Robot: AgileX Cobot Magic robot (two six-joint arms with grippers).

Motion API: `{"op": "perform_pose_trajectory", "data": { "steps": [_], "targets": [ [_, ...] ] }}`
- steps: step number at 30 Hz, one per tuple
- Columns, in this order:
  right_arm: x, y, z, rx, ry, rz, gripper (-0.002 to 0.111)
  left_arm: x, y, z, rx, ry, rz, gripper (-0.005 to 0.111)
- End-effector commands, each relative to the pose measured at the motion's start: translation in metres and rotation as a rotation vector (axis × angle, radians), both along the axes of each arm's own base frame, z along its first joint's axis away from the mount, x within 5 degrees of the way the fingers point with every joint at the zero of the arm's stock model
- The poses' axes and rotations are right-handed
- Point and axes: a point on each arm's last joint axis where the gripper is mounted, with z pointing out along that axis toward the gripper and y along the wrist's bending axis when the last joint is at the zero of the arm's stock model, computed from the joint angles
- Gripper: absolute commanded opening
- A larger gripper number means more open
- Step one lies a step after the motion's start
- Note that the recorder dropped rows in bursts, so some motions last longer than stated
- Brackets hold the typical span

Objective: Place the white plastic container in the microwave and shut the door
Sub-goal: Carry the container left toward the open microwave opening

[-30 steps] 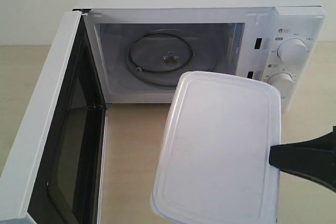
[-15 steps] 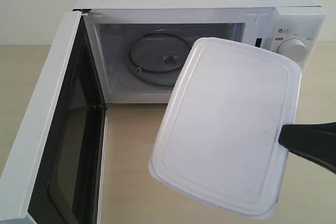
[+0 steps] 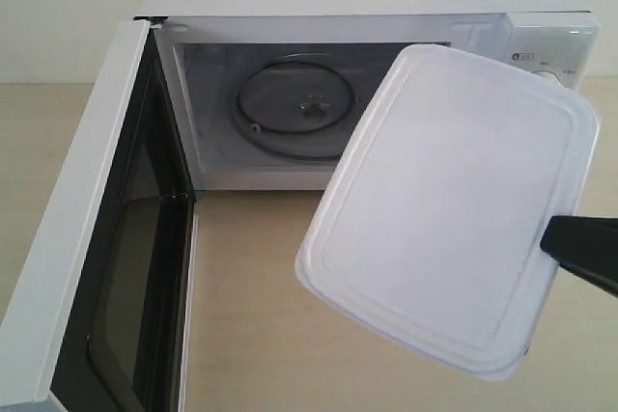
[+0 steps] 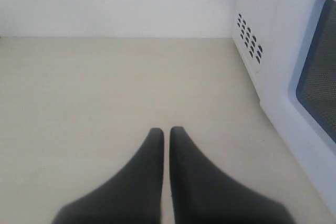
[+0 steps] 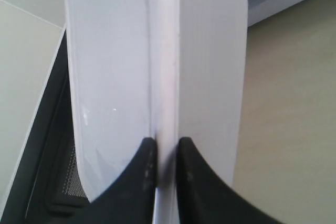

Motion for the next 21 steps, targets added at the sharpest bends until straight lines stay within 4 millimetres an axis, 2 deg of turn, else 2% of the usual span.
{"op": "perform_pose_trajectory", "data": {
  "steps": [1, 4, 13, 21],
  "targets": [
    [0.004, -0.006, 0.003, 0.013, -0.022, -0.096, 0.000, 0.000, 0.000, -0.001, -0.017, -0.005, 0.000, 0.004],
    [0.007, -0.007, 0.004, 0.010, -0.027, -0.130, 0.000, 0.000, 0.000, -0.001, -0.017, -0.005, 0.000, 0.004],
    [0.006, 0.007, 0.002, -0.004, -0.023, -0.040, 0.000, 0.000, 0.000, -0.001, -0.017, -0.005, 0.000, 0.004],
    [0.006, 0.011, 0.003, 0.018, -0.028, -0.083, 0.000, 0.000, 0.000, -0.001, -0.017, -0.005, 0.000, 0.004]
  ]
}}
